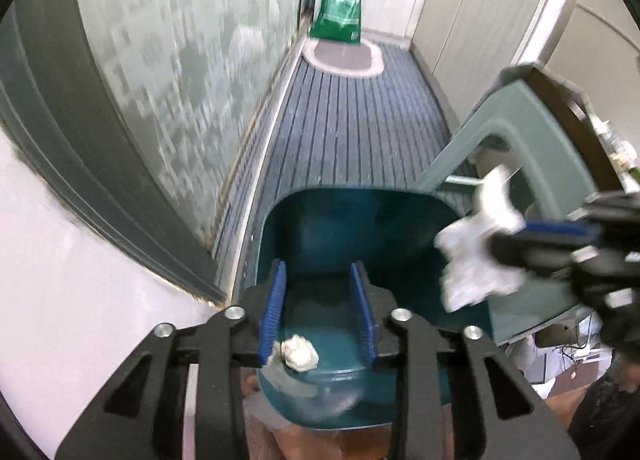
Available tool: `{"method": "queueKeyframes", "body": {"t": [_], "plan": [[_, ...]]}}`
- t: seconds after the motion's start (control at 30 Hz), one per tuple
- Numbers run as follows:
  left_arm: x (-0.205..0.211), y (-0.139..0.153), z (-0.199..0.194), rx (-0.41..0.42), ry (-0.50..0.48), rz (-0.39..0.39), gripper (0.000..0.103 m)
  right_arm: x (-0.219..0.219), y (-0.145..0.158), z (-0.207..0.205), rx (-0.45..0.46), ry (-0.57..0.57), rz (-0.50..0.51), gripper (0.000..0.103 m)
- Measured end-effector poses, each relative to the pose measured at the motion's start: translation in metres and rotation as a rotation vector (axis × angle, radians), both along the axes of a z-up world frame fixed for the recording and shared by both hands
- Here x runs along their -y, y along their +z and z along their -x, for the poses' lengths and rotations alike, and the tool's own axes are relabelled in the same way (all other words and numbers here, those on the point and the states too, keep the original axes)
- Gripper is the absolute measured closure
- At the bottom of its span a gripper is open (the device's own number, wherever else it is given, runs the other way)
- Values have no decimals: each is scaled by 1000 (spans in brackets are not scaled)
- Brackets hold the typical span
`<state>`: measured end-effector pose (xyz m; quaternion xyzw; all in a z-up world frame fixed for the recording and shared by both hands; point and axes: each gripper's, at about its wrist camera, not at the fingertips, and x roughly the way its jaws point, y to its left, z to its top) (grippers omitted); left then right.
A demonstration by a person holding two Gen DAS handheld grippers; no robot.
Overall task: Collect trash
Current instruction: 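Open both grippers to drop the tissues into the bin, then move both tools back over the table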
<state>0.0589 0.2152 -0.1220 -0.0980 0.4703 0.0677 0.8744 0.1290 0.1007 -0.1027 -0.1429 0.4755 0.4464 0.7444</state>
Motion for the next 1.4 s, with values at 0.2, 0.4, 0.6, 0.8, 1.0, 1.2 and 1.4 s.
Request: {"method": "queueKeyframes", "body": {"t": [0.2, 0.4, 0.6, 0.8, 1.0, 1.2, 1.4], "plan": [[1, 39, 13, 116, 15, -20, 78, -3, -19, -3, -22, -2, 22, 96], [2, 77, 29, 216, 34, -27, 81, -15, -50, -3, -38, 3, 72, 96], [9, 96, 35, 258, 27, -12, 81, -23, -84, 0, 15, 9, 214, 96], [12, 106, 36, 286, 5, -1, 81, -23, -104, 12, 40, 42, 295, 39], [19, 124, 41, 328, -22, 24, 75, -21, -85, 22, 46, 52, 238, 39], [30, 154, 49, 409, -51, 23, 65, -14, -48, 26, 65, 58, 139, 39], [39, 181, 57, 498, -59, 23, 61, 7, 17, 34, 143, 41, 3, 39]]}}
